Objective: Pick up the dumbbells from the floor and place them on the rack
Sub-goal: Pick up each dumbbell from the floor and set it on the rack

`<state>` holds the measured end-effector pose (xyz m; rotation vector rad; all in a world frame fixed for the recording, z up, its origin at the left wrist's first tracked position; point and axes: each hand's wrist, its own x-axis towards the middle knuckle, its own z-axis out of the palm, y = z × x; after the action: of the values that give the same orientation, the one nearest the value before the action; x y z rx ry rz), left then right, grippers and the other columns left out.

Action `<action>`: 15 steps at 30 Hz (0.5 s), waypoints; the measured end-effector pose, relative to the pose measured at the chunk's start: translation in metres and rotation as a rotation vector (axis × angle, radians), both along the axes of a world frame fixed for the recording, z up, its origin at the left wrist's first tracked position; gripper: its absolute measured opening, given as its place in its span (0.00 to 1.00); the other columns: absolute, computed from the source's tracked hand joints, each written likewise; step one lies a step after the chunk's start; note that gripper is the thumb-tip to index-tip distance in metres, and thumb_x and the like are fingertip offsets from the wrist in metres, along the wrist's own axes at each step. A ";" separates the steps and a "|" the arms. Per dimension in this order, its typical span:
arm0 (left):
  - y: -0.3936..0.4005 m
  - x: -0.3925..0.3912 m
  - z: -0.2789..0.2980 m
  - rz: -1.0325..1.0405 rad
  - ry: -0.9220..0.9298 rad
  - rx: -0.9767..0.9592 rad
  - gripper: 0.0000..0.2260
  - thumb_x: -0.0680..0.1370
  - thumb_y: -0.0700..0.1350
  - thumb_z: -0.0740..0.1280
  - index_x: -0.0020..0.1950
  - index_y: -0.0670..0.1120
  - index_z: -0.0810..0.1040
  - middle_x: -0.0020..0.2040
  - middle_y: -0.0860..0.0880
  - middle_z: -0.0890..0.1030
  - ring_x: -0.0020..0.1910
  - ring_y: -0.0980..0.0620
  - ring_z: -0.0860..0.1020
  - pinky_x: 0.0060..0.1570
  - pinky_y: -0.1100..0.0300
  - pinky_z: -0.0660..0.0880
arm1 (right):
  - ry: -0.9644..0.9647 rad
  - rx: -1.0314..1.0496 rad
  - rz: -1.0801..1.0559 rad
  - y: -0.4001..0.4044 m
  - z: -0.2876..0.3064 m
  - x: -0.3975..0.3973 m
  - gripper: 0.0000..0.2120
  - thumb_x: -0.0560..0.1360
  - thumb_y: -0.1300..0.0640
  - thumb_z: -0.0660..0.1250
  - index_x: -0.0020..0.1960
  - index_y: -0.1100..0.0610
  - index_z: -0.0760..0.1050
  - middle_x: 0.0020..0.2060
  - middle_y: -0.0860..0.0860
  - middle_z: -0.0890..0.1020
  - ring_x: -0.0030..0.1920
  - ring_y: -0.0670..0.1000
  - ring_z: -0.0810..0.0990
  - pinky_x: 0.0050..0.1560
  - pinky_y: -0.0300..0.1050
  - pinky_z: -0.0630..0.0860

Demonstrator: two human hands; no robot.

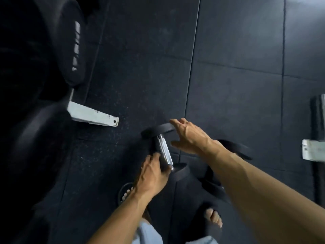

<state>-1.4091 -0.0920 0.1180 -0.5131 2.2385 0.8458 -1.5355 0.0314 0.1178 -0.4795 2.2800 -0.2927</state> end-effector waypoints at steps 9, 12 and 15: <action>0.024 -0.015 -0.157 0.294 -0.153 0.134 0.30 0.71 0.52 0.71 0.68 0.40 0.66 0.64 0.41 0.75 0.63 0.43 0.73 0.56 0.59 0.68 | 0.013 -0.154 0.039 -0.013 -0.144 -0.022 0.28 0.70 0.51 0.73 0.67 0.51 0.68 0.57 0.55 0.74 0.58 0.60 0.74 0.54 0.54 0.75; 0.035 -0.015 -0.177 0.450 -0.200 0.186 0.27 0.72 0.43 0.73 0.67 0.39 0.68 0.60 0.46 0.77 0.59 0.46 0.76 0.53 0.62 0.69 | 0.042 -0.218 0.046 -0.016 -0.160 -0.030 0.19 0.69 0.51 0.72 0.58 0.53 0.74 0.52 0.54 0.79 0.52 0.58 0.79 0.50 0.51 0.76; 0.042 -0.013 -0.187 0.620 -0.181 0.232 0.21 0.70 0.37 0.74 0.60 0.40 0.72 0.49 0.45 0.81 0.49 0.47 0.80 0.48 0.57 0.76 | 0.050 -0.243 0.070 -0.013 -0.165 -0.036 0.17 0.69 0.52 0.74 0.55 0.54 0.76 0.49 0.51 0.82 0.49 0.55 0.80 0.47 0.48 0.75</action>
<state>-1.4224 -0.0502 -0.0693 -1.1490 1.7945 1.2875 -1.5715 0.0185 -0.0469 -0.6963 2.2806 -0.5313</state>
